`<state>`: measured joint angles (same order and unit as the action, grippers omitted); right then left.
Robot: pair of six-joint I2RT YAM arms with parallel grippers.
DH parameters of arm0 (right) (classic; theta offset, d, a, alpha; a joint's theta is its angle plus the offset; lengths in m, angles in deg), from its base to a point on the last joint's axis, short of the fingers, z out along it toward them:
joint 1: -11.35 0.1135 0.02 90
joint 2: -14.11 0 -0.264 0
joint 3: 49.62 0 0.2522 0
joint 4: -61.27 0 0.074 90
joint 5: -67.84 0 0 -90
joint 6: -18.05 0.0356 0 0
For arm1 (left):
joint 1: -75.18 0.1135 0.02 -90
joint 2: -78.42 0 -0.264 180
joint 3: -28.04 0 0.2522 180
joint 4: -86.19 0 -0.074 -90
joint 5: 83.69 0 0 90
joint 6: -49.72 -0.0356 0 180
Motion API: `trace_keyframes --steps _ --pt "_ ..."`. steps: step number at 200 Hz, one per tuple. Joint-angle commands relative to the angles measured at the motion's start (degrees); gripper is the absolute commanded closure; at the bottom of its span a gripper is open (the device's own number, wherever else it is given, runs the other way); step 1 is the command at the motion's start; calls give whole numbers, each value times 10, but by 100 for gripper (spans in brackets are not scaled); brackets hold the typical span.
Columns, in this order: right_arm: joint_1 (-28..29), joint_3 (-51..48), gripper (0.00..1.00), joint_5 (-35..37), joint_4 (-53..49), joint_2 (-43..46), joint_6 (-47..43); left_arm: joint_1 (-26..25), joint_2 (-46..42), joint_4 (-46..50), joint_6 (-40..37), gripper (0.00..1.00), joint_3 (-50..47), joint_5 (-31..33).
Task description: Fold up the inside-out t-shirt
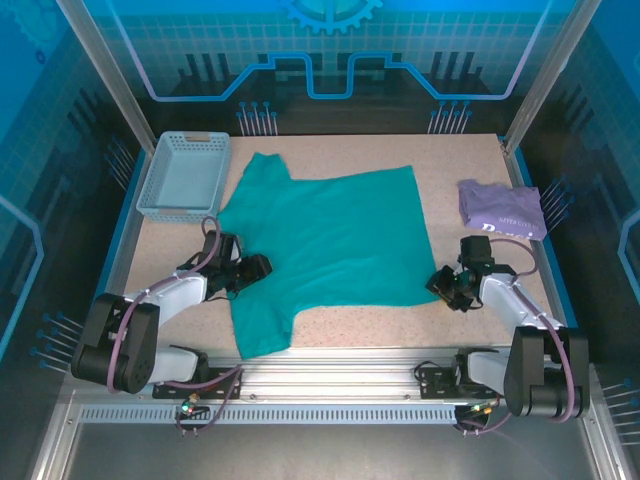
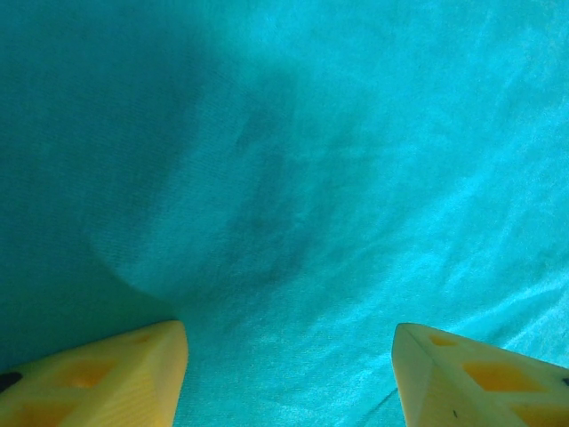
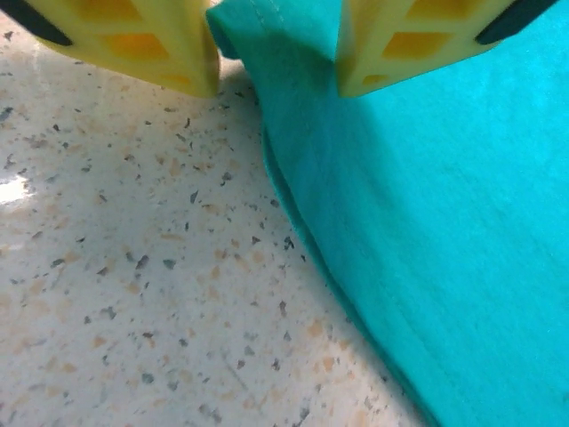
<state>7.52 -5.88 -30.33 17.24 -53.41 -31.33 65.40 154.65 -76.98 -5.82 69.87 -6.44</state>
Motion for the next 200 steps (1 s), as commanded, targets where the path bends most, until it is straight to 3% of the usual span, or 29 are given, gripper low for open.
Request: trace_keyframes --steps 1,59,95,151,183,200 --pt "-9 1 66 1 18 -3 5 5 1 -11 -6 36 -3 -9" --pt "-8 11 83 23 4 11 -17 5 -6 -3 -3 36 -2 -11" --pt "-3 11 93 26 -2 26 -31 3 -63 46 6 36 10 -1" --pt "39 31 100 46 -9 36 -78 -64 -267 300 88 35 -10 118" --pt "52 39 100 34 -12 47 -102 -94 -339 435 186 35 -19 113" --pt "54 42 100 33 -16 56 -113 -146 -333 483 232 36 -10 124"
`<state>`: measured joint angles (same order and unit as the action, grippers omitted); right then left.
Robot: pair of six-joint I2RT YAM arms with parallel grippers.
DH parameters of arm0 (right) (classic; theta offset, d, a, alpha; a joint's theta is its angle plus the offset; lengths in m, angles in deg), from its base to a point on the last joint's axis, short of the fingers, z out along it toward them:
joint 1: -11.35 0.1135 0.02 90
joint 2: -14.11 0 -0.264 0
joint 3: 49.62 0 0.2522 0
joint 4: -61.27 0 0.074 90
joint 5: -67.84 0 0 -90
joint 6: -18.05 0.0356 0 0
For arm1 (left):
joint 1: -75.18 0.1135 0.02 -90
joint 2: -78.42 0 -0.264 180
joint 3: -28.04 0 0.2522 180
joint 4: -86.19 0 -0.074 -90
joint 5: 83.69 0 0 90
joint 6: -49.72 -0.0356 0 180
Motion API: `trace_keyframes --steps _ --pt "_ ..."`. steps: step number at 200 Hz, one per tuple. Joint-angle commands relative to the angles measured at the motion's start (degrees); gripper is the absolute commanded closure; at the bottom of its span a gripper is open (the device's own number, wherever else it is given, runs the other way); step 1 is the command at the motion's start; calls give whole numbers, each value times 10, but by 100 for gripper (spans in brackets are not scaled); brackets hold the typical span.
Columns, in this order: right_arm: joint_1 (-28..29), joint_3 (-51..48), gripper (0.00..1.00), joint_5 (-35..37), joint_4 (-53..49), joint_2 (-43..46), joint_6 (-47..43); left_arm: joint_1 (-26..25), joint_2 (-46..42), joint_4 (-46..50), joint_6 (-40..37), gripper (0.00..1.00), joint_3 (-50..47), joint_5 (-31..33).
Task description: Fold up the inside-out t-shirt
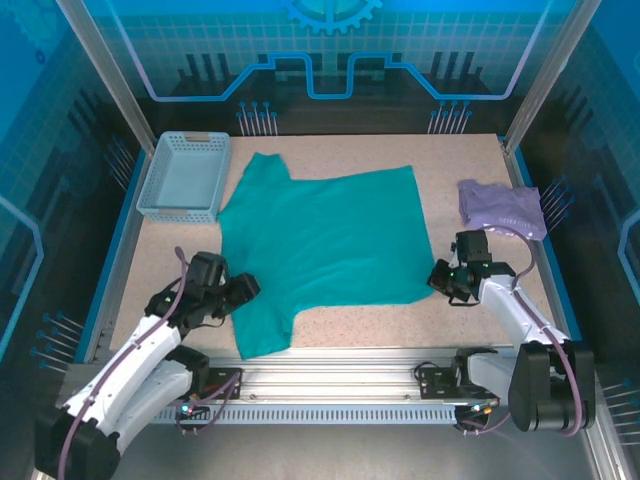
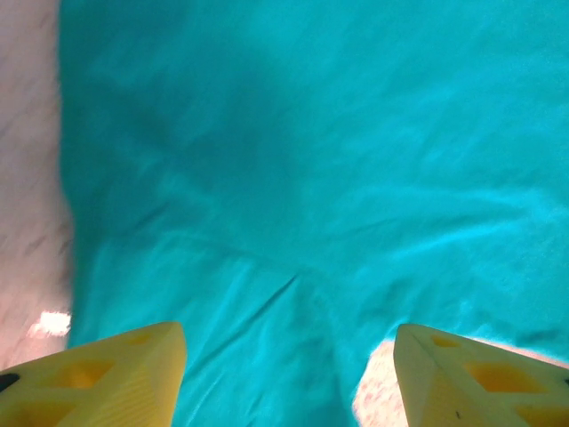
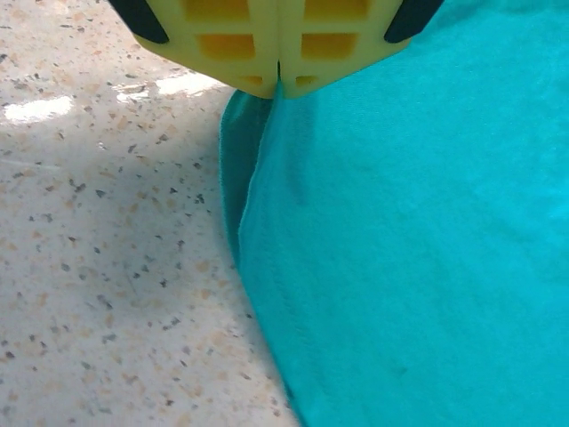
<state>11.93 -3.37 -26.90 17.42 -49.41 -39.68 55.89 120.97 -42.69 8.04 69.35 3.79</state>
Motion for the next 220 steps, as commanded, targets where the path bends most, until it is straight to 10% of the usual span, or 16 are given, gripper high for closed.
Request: trace_keyframes --steps 1,126,220 --pt "10 17 100 -1 -19 17 -30 -54 5 142 96 36 -4 22" --pt "11 4 100 -4 -24 53 -40 -154 112 99 171 50 -67 -34" --pt "9 -1 100 23 -39 60 -44 -154 77 96 169 86 -70 -32"
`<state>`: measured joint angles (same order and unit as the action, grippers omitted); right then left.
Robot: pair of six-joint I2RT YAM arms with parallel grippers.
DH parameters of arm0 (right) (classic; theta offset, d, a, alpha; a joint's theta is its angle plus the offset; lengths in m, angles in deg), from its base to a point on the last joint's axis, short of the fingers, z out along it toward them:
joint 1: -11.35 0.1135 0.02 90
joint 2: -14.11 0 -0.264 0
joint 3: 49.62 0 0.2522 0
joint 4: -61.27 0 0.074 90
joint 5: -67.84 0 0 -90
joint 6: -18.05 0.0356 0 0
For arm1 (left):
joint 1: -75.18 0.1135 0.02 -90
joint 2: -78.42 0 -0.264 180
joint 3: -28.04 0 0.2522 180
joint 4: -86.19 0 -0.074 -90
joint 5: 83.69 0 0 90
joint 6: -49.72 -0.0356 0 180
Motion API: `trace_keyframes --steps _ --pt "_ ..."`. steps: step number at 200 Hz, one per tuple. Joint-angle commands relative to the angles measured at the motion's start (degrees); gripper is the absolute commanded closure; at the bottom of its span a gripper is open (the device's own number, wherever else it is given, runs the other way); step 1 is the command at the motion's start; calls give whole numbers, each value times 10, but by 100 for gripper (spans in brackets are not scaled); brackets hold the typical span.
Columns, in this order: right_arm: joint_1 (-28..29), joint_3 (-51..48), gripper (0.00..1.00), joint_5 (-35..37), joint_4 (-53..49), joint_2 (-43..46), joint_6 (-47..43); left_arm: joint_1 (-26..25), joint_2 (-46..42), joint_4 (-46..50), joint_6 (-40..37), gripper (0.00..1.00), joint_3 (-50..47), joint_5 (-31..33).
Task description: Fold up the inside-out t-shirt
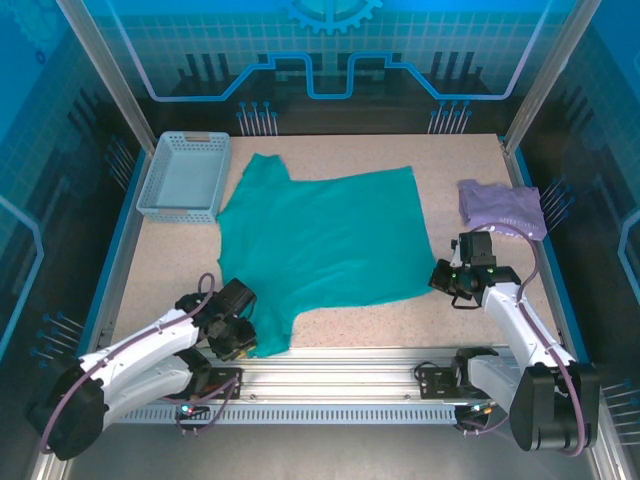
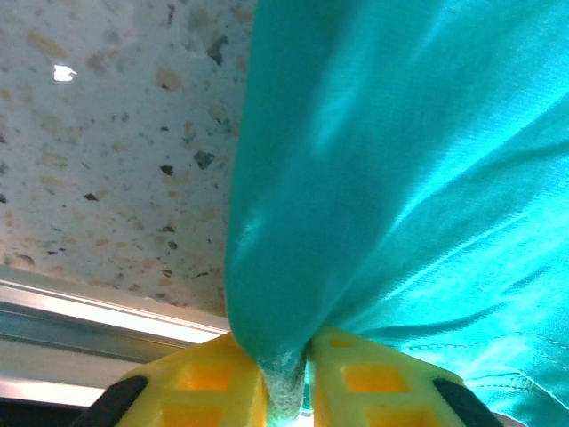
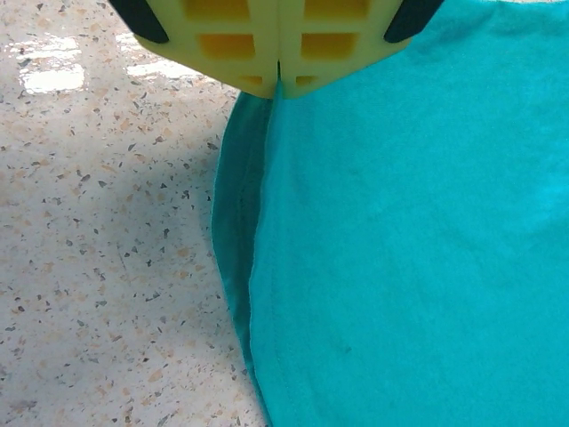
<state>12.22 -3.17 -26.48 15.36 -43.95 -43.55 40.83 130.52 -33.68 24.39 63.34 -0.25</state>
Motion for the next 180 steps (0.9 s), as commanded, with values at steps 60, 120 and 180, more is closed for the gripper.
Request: trace_keyframes --steps 60,120,180 --pt "-47 -11 100 -20 -14 -6 -8 62 -83 53 8 100 25 -11" --pt "-70 23 99 -67 17 -29 -9 199 -60 43 -117 100 134 -40" --pt "-64 94 97 -63 58 -138 -36 297 0 -71 -177 100 178 -80"
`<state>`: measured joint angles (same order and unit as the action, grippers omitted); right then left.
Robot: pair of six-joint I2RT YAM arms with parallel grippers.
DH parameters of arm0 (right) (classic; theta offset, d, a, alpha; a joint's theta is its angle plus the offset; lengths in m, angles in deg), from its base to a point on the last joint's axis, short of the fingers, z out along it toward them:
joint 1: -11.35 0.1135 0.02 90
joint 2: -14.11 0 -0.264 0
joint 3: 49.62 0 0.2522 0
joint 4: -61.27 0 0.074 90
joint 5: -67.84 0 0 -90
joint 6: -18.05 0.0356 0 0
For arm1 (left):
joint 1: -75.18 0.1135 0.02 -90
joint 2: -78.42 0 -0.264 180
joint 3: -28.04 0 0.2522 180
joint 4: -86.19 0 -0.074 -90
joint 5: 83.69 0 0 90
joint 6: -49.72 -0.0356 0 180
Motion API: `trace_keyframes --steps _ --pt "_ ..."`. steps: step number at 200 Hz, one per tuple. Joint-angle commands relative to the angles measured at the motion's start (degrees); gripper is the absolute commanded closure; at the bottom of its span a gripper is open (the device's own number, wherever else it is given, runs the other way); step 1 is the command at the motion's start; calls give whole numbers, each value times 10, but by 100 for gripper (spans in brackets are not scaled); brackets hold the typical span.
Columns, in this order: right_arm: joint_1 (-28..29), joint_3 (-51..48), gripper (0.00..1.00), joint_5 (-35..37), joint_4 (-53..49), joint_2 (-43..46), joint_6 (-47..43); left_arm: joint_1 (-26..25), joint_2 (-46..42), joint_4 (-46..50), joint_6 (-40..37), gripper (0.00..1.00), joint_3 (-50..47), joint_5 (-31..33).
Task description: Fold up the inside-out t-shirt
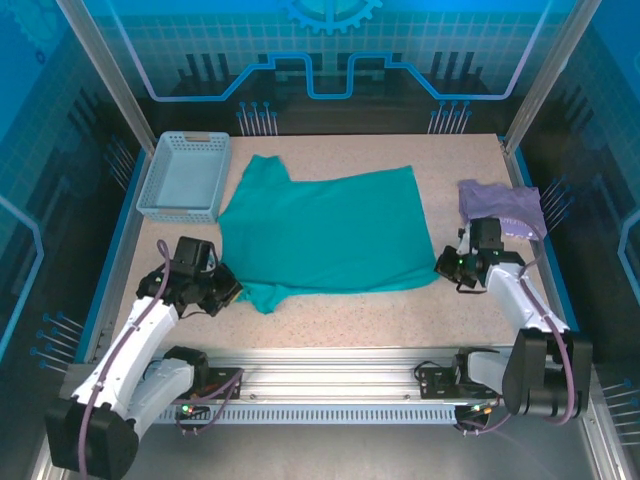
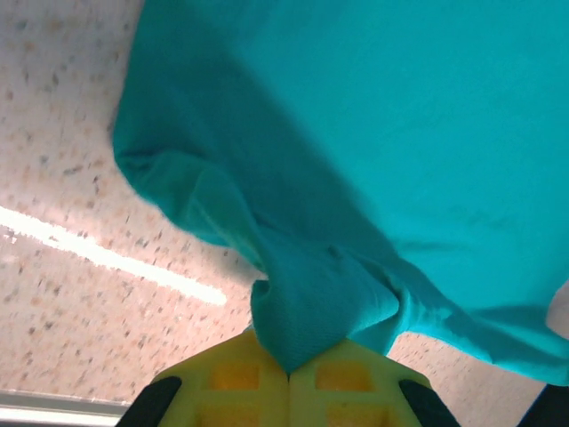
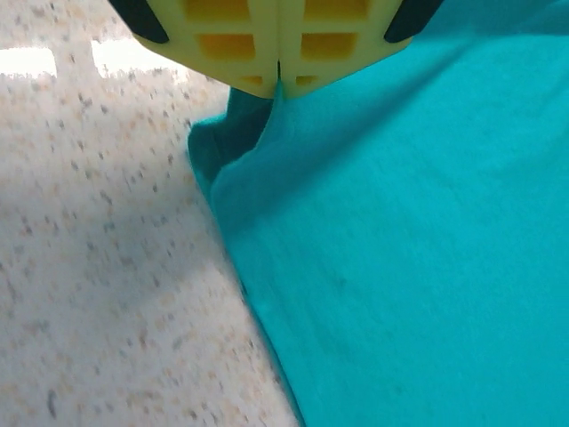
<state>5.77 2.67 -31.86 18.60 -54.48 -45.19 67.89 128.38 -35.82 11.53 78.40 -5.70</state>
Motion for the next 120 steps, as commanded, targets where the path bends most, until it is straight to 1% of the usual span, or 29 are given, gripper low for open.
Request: trace_keyframes --steps 1,23,44,76,120 --pt "1 37 97 -9 26 -34 -19 28 23 -51 -51 100 29 -27" --pt "8 61 96 -4 37 -73 -26 59 50 -79 -71 99 39 -41" --pt "16 81 96 -1 46 -110 -27 75 85 -106 -90 98 51 -43" --pt "35 115 95 4 45 -160 -30 82 139 -142 -103 97 67 -50" --pt "50 157 95 31 46 -204 -35 86 197 -190 -100 96 83 -51"
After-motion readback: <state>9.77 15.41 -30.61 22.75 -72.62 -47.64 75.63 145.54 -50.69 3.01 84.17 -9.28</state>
